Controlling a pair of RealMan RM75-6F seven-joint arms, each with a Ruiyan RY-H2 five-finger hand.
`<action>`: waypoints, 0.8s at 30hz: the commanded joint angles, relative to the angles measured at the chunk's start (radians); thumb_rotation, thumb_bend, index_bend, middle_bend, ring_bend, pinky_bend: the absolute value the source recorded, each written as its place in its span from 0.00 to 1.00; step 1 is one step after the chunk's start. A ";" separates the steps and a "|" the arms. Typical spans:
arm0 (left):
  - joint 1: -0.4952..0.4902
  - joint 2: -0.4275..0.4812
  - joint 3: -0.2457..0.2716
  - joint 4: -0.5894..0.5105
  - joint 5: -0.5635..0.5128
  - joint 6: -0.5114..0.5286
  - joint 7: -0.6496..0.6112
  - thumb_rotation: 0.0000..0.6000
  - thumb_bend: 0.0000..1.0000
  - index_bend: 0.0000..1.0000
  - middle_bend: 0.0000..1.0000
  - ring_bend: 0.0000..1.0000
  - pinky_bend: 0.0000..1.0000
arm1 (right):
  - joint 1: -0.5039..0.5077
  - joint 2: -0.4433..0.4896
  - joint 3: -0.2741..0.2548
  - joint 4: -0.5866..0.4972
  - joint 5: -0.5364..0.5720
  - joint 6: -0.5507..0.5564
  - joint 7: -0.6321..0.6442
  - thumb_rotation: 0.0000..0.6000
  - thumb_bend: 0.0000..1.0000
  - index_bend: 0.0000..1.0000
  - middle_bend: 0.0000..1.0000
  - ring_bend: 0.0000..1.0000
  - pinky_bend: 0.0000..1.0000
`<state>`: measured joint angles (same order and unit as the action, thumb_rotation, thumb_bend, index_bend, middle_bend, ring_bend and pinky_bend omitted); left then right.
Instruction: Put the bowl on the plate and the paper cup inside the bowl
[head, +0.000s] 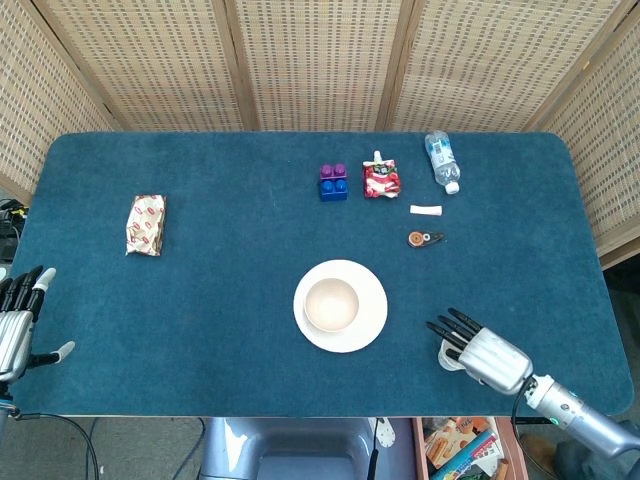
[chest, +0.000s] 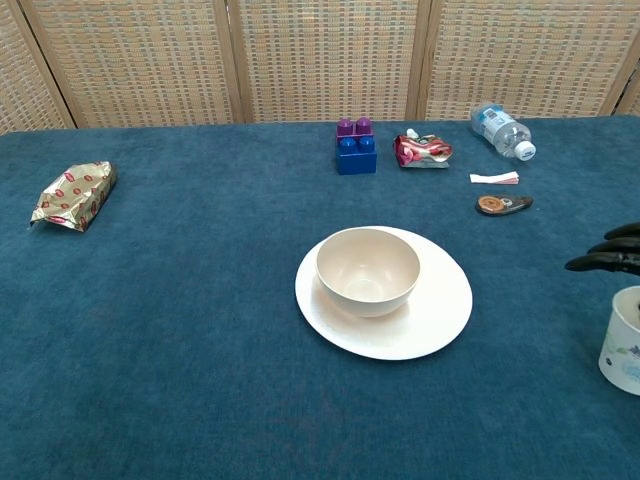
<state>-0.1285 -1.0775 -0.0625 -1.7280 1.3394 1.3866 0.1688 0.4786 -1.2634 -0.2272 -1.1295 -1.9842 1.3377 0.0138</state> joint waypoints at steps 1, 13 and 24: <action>0.000 -0.001 0.000 0.001 -0.001 0.000 0.001 1.00 0.00 0.00 0.00 0.00 0.00 | 0.003 -0.010 0.000 0.014 0.000 0.003 0.020 1.00 0.43 0.62 0.00 0.00 0.00; -0.004 -0.007 0.002 0.001 -0.005 -0.006 0.016 1.00 0.00 0.00 0.00 0.00 0.00 | 0.026 0.039 0.033 -0.053 -0.017 0.091 0.048 1.00 0.48 0.69 0.00 0.00 0.00; -0.016 -0.016 -0.001 0.007 -0.021 -0.026 0.032 1.00 0.00 0.00 0.00 0.00 0.00 | 0.247 0.176 0.209 -0.528 0.109 -0.233 -0.149 1.00 0.48 0.69 0.00 0.00 0.00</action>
<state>-0.1440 -1.0931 -0.0634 -1.7218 1.3194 1.3617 0.2003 0.6340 -1.1206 -0.0992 -1.5326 -1.9546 1.2512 -0.0563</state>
